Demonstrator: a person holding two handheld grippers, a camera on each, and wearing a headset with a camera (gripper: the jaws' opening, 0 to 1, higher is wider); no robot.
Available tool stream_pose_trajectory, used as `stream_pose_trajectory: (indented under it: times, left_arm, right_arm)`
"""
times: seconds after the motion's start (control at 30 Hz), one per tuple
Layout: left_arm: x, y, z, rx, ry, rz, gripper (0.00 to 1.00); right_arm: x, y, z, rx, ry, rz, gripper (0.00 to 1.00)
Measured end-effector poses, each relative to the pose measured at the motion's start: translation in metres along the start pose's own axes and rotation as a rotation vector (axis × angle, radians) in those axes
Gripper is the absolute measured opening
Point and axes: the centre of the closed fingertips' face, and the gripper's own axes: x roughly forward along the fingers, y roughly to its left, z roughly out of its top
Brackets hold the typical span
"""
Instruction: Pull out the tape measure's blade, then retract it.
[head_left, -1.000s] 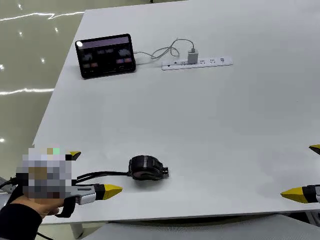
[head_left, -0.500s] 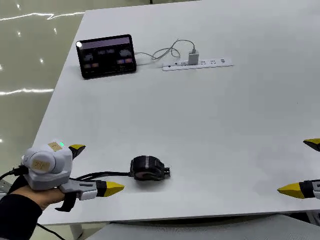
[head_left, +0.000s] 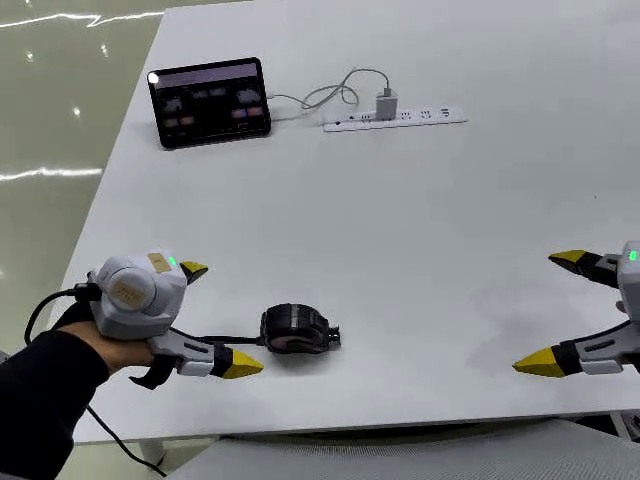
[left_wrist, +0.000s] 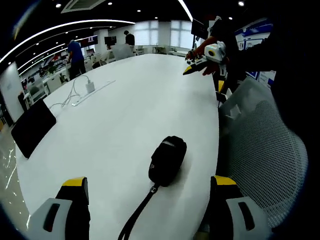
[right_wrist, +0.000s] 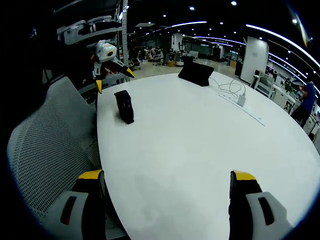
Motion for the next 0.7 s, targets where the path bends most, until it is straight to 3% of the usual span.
stream_pose_trajectory:
  times: [0.1,0.33,0.57,0.63,0.7]
  left_arm:
    - [0.008,-0.006,0.003,0.020,0.029,-0.040,0.96]
    - [0.029,-0.020,0.004,0.150,0.096,-0.125,0.86]
    - [0.044,-0.023,0.008,0.178,0.113,-0.157,0.75]
    - [0.049,-0.027,0.006,0.195,0.136,-0.192,0.70]
    - [0.055,-0.025,0.007,0.211,0.142,-0.184,0.68]
  right_arm:
    - [0.009,0.001,0.011,-0.015,-0.014,0.019,1.00]
    - [0.031,0.011,0.030,-0.054,-0.033,0.063,1.00]
    - [0.049,0.022,0.044,-0.087,-0.046,0.112,1.00]
    - [0.058,0.021,0.049,-0.175,-0.061,0.117,1.00]
    - [0.067,0.031,0.049,-0.219,-0.041,0.169,1.00]
